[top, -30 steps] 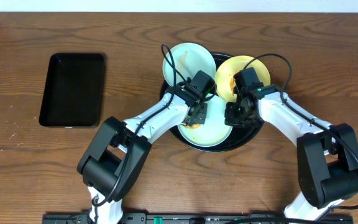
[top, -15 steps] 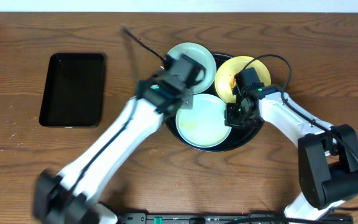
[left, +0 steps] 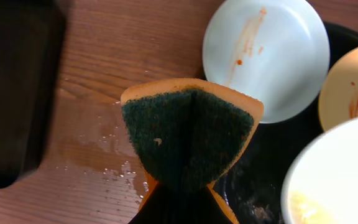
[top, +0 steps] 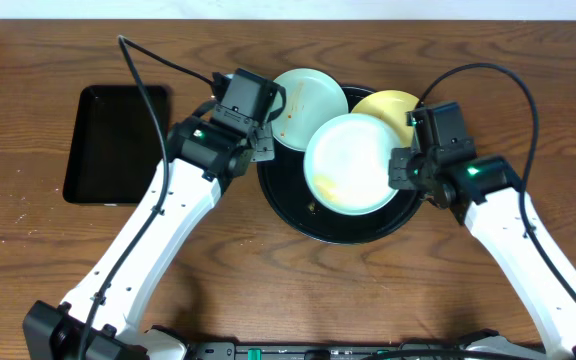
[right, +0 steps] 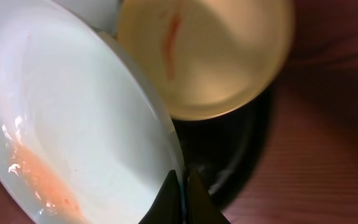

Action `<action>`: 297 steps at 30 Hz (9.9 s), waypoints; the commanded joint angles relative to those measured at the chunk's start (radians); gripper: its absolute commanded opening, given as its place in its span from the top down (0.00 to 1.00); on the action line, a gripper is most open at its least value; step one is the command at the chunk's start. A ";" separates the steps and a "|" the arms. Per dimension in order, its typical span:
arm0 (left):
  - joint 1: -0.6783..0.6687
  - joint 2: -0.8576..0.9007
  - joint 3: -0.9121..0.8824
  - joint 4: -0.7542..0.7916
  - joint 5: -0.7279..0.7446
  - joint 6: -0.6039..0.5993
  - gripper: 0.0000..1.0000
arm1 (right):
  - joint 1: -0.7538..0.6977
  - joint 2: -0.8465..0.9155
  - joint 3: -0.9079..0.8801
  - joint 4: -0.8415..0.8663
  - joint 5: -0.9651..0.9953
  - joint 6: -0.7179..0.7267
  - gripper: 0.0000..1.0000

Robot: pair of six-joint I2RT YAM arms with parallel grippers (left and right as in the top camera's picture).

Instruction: Clean dirty plates on tray and stack at the side

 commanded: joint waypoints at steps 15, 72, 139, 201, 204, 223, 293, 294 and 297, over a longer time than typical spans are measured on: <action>0.040 -0.002 -0.001 -0.001 -0.005 -0.006 0.92 | 0.269 -0.027 0.006 0.033 0.647 -0.018 0.99; 0.040 -0.002 -0.001 -0.001 -0.005 -0.006 0.93 | -0.209 0.007 0.006 -0.086 -0.420 -0.111 0.28; 0.040 -0.002 -0.001 -0.004 0.022 -0.005 0.93 | -0.699 0.383 -0.149 -0.105 -0.467 -0.409 0.40; 0.040 -0.002 -0.001 0.000 0.029 -0.005 0.92 | -0.702 0.025 -0.497 0.127 0.047 0.138 0.67; 0.040 -0.002 -0.001 0.000 0.029 -0.005 0.93 | -0.703 0.025 -0.497 0.221 0.049 0.165 0.67; 0.040 -0.002 -0.001 0.028 0.029 -0.005 0.92 | -0.703 0.059 -0.386 0.573 -0.205 0.094 0.60; 0.040 -0.002 -0.001 0.029 0.029 -0.005 0.92 | -0.702 0.496 -0.219 0.682 -0.032 0.416 0.30; 0.040 -0.002 -0.001 0.029 0.029 -0.005 0.92 | -0.702 0.496 -0.219 0.697 -0.031 0.416 0.29; 0.040 -0.002 -0.001 0.029 0.029 -0.005 0.92 | -0.702 0.496 -0.219 0.753 -0.032 0.415 0.29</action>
